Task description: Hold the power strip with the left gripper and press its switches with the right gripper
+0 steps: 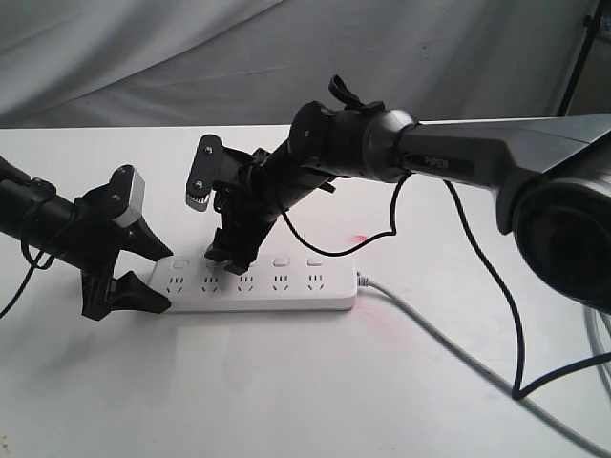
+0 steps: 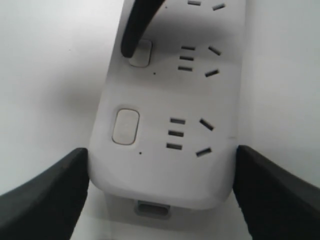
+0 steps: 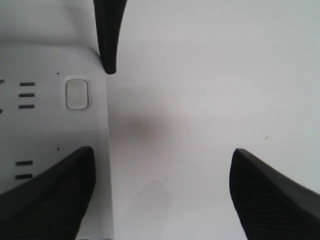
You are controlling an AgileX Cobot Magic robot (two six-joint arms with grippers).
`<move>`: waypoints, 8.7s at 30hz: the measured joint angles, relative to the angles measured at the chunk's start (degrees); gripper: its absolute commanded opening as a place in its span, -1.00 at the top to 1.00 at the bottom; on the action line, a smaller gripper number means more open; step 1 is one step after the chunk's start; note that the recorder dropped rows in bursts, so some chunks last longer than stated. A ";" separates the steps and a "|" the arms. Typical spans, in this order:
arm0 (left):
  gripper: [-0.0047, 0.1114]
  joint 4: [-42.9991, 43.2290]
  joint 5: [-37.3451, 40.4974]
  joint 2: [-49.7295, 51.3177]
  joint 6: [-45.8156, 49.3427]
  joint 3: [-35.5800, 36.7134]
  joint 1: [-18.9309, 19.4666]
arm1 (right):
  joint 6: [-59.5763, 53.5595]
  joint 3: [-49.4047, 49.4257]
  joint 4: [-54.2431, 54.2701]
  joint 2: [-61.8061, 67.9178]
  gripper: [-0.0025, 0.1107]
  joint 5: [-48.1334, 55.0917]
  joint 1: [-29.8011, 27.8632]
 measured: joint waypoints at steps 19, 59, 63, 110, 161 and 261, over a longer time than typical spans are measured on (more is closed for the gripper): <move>0.92 0.00 0.00 0.00 0.00 0.00 0.00 | -0.50 0.22 -2.65 -0.33 -0.27 -1.45 1.32; 0.92 0.00 -0.11 0.00 0.00 0.00 0.00 | -0.31 1.42 -0.41 -9.28 -0.27 5.28 -0.01; 0.92 0.00 -0.11 0.00 0.00 0.00 0.00 | -0.18 1.42 -0.53 -9.28 -0.27 8.78 -3.51; 0.92 0.00 -0.11 0.00 0.00 0.00 0.00 | -2.41 1.54 1.82 -1.94 -0.27 6.62 -3.96; 0.92 0.00 -0.11 0.00 0.00 0.00 0.00 | -1.79 1.18 -1.00 -9.33 -0.27 12.51 -4.03; 0.92 0.12 0.36 0.00 0.30 0.00 0.00 | -3.64 8.51 0.56 -6.71 -0.27 8.17 -7.64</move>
